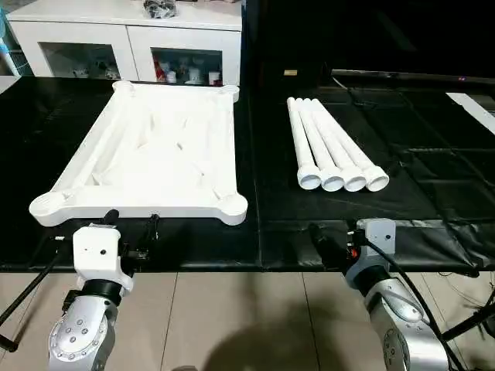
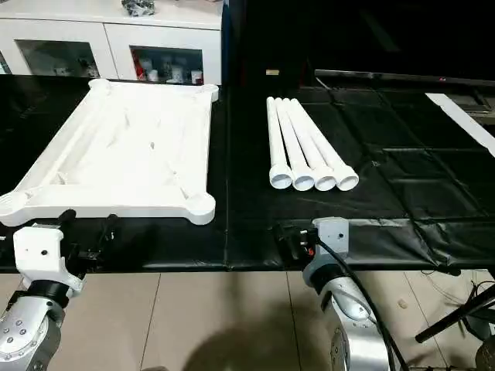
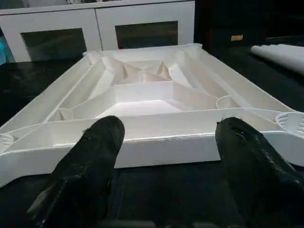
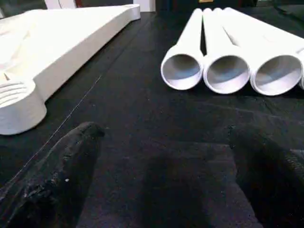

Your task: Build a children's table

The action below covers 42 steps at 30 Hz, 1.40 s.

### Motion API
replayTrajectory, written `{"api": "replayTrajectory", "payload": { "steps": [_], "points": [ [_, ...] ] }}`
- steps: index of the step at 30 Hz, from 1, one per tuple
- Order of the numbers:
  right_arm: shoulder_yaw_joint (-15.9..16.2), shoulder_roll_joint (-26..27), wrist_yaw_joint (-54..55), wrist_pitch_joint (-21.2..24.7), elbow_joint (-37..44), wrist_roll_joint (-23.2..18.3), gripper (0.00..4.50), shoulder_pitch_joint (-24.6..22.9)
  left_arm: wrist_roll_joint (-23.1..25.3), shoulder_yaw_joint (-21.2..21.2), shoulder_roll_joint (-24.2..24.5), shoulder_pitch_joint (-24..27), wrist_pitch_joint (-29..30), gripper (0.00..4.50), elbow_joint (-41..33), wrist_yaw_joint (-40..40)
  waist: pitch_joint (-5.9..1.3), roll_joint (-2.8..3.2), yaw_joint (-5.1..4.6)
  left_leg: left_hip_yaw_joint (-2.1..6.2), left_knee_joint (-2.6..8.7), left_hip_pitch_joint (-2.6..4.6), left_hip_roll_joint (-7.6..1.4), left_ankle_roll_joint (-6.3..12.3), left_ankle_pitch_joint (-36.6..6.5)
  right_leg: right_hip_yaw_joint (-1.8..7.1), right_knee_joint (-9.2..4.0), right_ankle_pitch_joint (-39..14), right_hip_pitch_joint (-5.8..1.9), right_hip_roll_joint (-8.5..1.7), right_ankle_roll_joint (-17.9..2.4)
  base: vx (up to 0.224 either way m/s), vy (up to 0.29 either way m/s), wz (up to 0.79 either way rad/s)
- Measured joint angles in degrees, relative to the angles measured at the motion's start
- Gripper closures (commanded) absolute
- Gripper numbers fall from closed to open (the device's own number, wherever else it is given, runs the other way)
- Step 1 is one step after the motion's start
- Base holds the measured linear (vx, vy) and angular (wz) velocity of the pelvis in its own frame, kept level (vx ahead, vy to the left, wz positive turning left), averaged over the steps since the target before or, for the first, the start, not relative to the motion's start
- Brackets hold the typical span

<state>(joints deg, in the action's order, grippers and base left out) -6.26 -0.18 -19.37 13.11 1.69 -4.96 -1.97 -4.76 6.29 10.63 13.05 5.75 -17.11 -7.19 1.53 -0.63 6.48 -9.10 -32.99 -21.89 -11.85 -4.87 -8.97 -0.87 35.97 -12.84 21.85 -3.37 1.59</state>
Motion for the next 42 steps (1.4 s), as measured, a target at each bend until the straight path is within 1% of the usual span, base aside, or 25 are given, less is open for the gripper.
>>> {"api": "replayTrajectory", "payload": {
  "steps": [24, 25, 26, 27, 28, 29, 30, 31, 32, 33, 34, 36, 37, 38, 40, 42],
  "points": [
    [0.0, 0.0, 0.0, 0.0, 0.0, 0.0, 0.0, 0.0, 0.0, 0.0, 0.0, 0.0, 0.0, 0.93, 0.0, 0.0, 0.0, 0.0, 0.0, 0.0, 0.0, 0.0, 0.0, 0.0, 0.0, 0.0, 0.0, 0.0, 0.0, 0.0, 0.0, 0.0, 0.0, 0.0],
    [-0.16, -0.9, 1.13, 2.37, 1.53, 0.47, 0.0, -0.36, -0.09, -0.99, -0.69, -1.69, 3.12, 0.93, 0.7, -0.04, 0.24, 0.91, 0.21, 0.06, -0.07, 0.02, 0.01, 0.0, 0.0, -0.01, 0.0, 0.0, -0.01, 0.01, 0.0, 0.0, 0.0, 0.0],
    [-0.17, -4.35, 2.66, 6.71, 3.18, 1.3, 0.0, 0.65, -0.06, -1.84, -1.44, -6.94, 9.71, 0.93, 4.22, 0.11, 0.36, 1.34, 0.84, 0.19, -0.6, -0.16, 0.08, 0.04, -0.02, 0.0, -0.16, 0.1, -0.21, 0.18, 0.18, 0.0, 0.0, 0.0],
    [-0.82, -6.0, 3.51, 8.65, 3.75, 1.9, 0.0, 2.77, -0.05, -2.42, -1.94, -9.22, 13.2, 0.93, 5.91, 0.22, 0.33, 1.65, 0.11, -0.43, -0.55, -0.06, 0.03, 0.04, -0.02, 0.4, 0.09, 0.04, -0.04, -0.09, 0.46, -0.066, 0.027, 0.15],
    [-1.41, -6.68, 4.46, 8.8, 5.06, 3.03, 0.0, 4.49, -0.06, -3.56, -2.23, -9.46, 14.93, 0.93, 5.73, 0.31, 0.34, 1.77, -0.71, -0.74, -0.47, 0.11, 0.14, 0.06, -0.04, 0.83, 0.09, 0.08, 0.02, -0.15, 0.52, -0.054, 0.047, 0.04],
    [-1.71, -6.78, 4.76, 8.62, 5.68, 3.58, 0.0, 4.94, -0.08, -4.47, -2.47, -9.27, 15.56, 0.93, 5.63, 0.32, 0.2, 1.77, -1.29, -0.66, -0.5, 0.09, 0.17, 0.07, -0.04, 0.91, 0.1, 0.15, -0.23, -0.13, 0.62, 0.0, 0.0, 0.0],
    [-1.66, -6.73, 4.97, 7.99, 5.86, 4.09, 0.0, 4.82, -0.01, -4.94, -2.66, -9.08, 15.74, 0.93, 5.67, 0.52, 0.03, 1.54, -1.74, -0.53, -0.52, 0.06, 0.12, 0.08, -0.04, 0.81, 0.12, 0.18, -0.18, -0.05, 0.61, 0.0, 0.0, 0.0],
    [-1.66, -6.67, 4.89, 7.6, 5.86, 4.13, 0.0, 4.39, 0.03, -5.1, -2.9, -9.06, 15.73, 0.64, 5.72, 0.64, -0.02, 1.01, -2.45, -0.46, -0.54, -0.08, -0.03, 0.07, -0.04, 0.61, 0.12, 0.29, 0.04, 0.04, 0.49, 0.0, 0.0, 0.0],
    [-1.68, -6.39, 4.18, 7.49, 5.8, 3.63, 0.0, 4.34, 0.32, -5.02, -2.88, -8.87, 15.37, 0.64, 5.82, 0.98, 0.0, 0.91, -3.05, -0.25, -0.64, -0.17, -0.03, 0.07, -0.04, 0.36, 0.07, 0.37, 0.1, 0.04, 0.42, 0.0, 0.0, 0.0],
    [-1.57, -6.17, 3.5, 7.22, 5.79, 2.98, 0.0, 4.31, 0.73, -4.9, -2.89, -8.81, 14.55, 0.59, 6.2, 1.42, 0.0, 0.91, -3.44, -0.07, -0.65, -0.15, -0.03, 0.07, -0.04, 0.27, 0.05, 0.42, 0.11, 0.03, 0.36, 0.0, 0.0, 0.0],
    [-1.08, -6.16, 2.35, 6.43, 5.76, 2.41, 0.0, 4.3, 1.14, -4.65, -2.9, -8.87, 12.69, 0.59, 6.41, 1.91, 0.0, 0.89, -4.12, 0.08, -0.61, -0.14, -0.01, 0.07, -0.04, 0.2, 0.04, 0.44, 0.12, 0.03, 0.34, 0.0, 0.0, 0.0],
    [-0.04, -6.26, 1.65, 6.55, 5.86, 2.3, 0.0, 4.48, 1.14, -4.45, -2.76, -9.01, 11.53, 0.53, 6.12, 1.87, -0.01, 0.87, -4.37, 0.11, -0.58, -0.11, -0.02, 0.07, -0.04, 0.16, 0.04, 0.43, 0.12, 0.05, 0.33, 0.0, 0.0, 0.0],
    [0.3, -6.31, 1.65, 6.84, 6.0, 2.27, 0.0, 4.6, 1.13, -4.12, -2.76, -9.08, 11.55, 0.32, 6.09, 1.89, 0.01, 0.84, -4.37, 0.1, -0.58, -0.12, -0.02, 0.08, -0.04, 0.16, 0.04, 0.43, 0.13, 0.05, 0.33, 0.0, 0.0, 0.0],
    [0.68, -6.51, 1.9, 7.37, 6.16, 2.3, 0.0, 4.75, 1.13, -3.73, -2.74, -9.08, 11.76, 0.32, 6.09, 1.93, 0.03, 0.8, -4.35, 0.1, -0.58, -0.12, -0.01, 0.08, -0.04, 0.17, 0.04, 0.43, 0.13, 0.05, 0.33, 0.0, 0.0, 0.0],
    [2.09, -7.71, 2.02, 8.97, 6.43, 2.41, 0.0, 4.97, 1.04, -2.22, -3.55, -9.26, 10.87, 0.15, 6.05, 2.8, 0.15, 0.29, -4.28, 0.07, -0.6, -0.14, -0.01, 0.08, -0.04, 0.17, 0.04, 0.43, 0.13, 0.03, 0.32, 0.0, 0.0, 0.0],
    [2.52, -7.7, 2.02, 9.78, 6.64, 2.46, 0.0, 5.19, 0.93, -1.3, -4.19, -9.29, 9.67, 0.07, 5.94, 3.7, 0.19, -0.13, -4.2, 0.08, -0.65, -0.14, -0.02, 0.08, -0.04, 0.18, 0.02, 0.43, 0.11, 0.03, 0.32, 0.0, 0.0, 0.0]
  ]
}}
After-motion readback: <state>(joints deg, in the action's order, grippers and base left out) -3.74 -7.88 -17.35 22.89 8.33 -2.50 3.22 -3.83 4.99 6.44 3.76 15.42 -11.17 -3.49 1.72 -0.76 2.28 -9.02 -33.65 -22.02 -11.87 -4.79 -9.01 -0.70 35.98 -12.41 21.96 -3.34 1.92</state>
